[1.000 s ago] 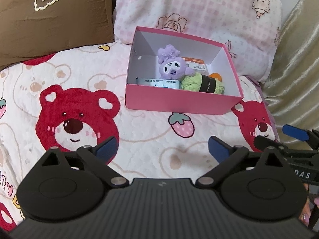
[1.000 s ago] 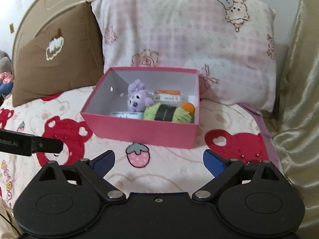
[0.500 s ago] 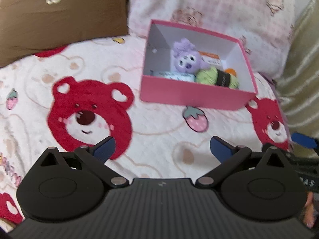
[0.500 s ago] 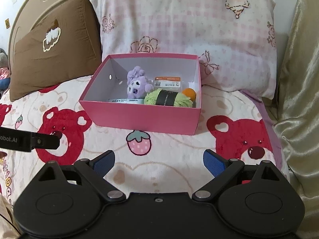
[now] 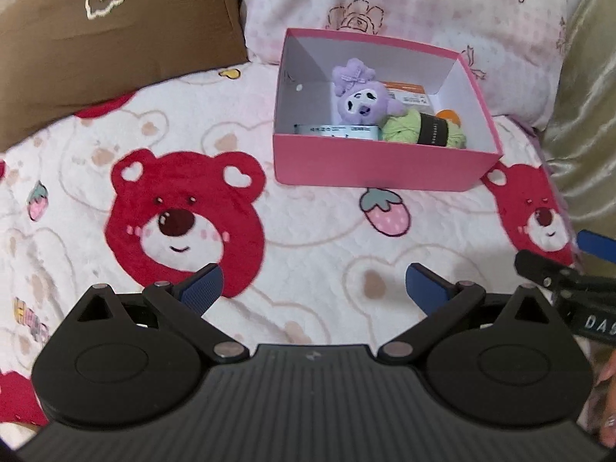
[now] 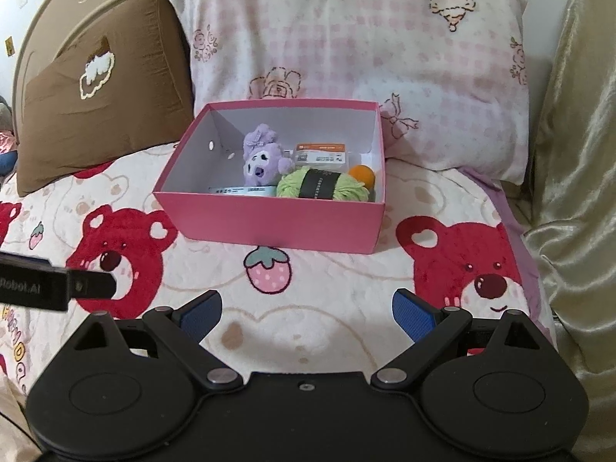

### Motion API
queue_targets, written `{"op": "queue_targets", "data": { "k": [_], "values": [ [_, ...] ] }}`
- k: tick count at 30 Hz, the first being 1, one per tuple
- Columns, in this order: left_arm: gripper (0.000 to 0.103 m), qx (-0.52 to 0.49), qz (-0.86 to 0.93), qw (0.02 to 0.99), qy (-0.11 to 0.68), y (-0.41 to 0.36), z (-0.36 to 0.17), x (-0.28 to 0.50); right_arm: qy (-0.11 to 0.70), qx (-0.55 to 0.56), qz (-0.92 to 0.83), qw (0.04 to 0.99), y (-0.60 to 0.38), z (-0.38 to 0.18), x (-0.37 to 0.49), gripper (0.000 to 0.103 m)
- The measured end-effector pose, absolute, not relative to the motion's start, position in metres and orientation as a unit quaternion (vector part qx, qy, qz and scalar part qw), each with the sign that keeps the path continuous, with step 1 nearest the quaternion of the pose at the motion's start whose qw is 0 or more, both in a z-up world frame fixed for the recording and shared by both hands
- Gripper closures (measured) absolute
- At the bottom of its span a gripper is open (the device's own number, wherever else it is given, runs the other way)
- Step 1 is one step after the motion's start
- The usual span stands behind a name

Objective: Organize objects

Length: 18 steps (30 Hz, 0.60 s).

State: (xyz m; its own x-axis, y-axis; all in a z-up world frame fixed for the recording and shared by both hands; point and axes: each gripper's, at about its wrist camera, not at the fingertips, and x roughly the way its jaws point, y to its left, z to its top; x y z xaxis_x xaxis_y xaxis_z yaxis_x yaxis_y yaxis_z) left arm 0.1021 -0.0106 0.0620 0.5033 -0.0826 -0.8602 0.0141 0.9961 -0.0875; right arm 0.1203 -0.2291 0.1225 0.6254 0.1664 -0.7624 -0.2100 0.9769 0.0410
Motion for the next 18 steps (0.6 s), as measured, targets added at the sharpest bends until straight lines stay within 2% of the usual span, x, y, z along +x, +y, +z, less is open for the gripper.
{"op": "queue_targets", "data": {
  "k": [18],
  "values": [
    [0.0,-0.024,-0.02,0.856,0.515,-0.0082,0.0534,0.1087,0.441,-0.016,0.092,0.893,-0.232,0.1165,0.1278,0.006]
  ]
}}
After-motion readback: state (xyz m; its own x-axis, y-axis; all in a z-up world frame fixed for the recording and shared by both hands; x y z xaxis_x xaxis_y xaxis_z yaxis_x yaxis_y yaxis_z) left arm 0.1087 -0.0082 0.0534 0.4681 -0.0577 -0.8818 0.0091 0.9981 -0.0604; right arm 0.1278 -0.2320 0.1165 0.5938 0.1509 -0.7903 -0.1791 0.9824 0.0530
